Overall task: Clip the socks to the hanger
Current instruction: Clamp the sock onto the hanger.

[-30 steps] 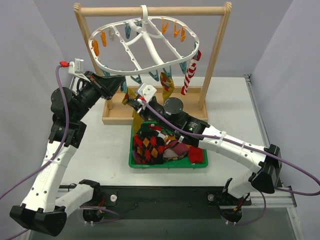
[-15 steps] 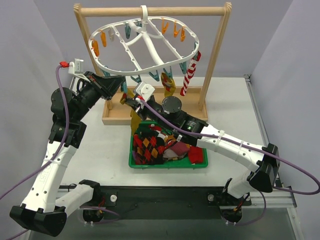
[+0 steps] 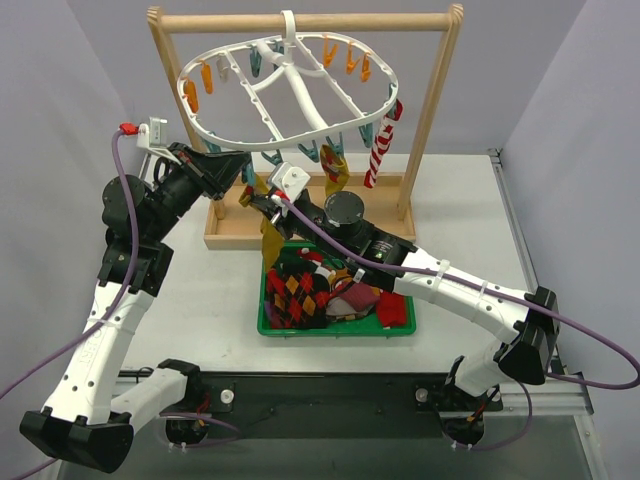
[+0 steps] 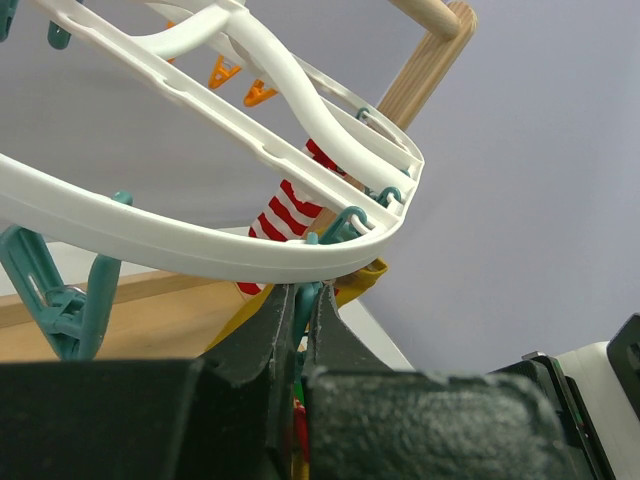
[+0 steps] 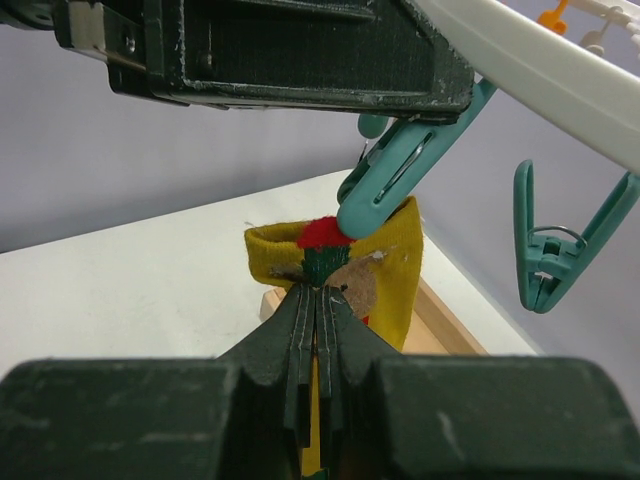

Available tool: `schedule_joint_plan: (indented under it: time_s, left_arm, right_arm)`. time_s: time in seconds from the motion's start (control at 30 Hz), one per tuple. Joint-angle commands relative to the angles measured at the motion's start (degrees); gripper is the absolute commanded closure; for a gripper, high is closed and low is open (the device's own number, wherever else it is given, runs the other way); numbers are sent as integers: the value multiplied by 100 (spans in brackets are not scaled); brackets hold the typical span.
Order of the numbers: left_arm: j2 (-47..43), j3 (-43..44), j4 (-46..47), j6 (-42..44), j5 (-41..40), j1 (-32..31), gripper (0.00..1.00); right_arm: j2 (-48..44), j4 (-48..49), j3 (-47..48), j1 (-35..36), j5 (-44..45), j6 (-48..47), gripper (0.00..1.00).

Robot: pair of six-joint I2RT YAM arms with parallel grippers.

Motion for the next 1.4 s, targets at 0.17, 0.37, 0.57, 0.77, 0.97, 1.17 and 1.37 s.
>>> schedule_joint_plan:
  time_s: [0.17, 0.37, 0.57, 0.77, 0.97, 1.17, 1.37]
  left_arm:
    - [-125, -20, 117, -116, 309, -2, 100]
    - [-160, -20, 74, -99, 283, -2, 100]
    - [-151, -3, 73, -107, 283, -2, 100]
    - [-177, 15, 47, -116, 291, -11, 100]
    - [-300, -81, 29, -28, 212, 15, 76]
    - [-476, -257, -23, -151, 160, 68, 50]
    - [-748, -512, -58, -239, 212, 121, 25]
  right_arm:
    - [-128, 356, 348, 98, -155, -30, 100]
    - [-13, 356, 506, 160, -225, -30, 100]
    - [13, 356, 603, 178, -251, -39, 100]
    - [57, 313, 620, 178, -243, -21, 100]
    - [22, 312, 568, 160, -146, -83, 100]
    - [-136, 260, 375, 99, -6, -144, 100]
    - [-329, 251, 155, -24, 161, -144, 100]
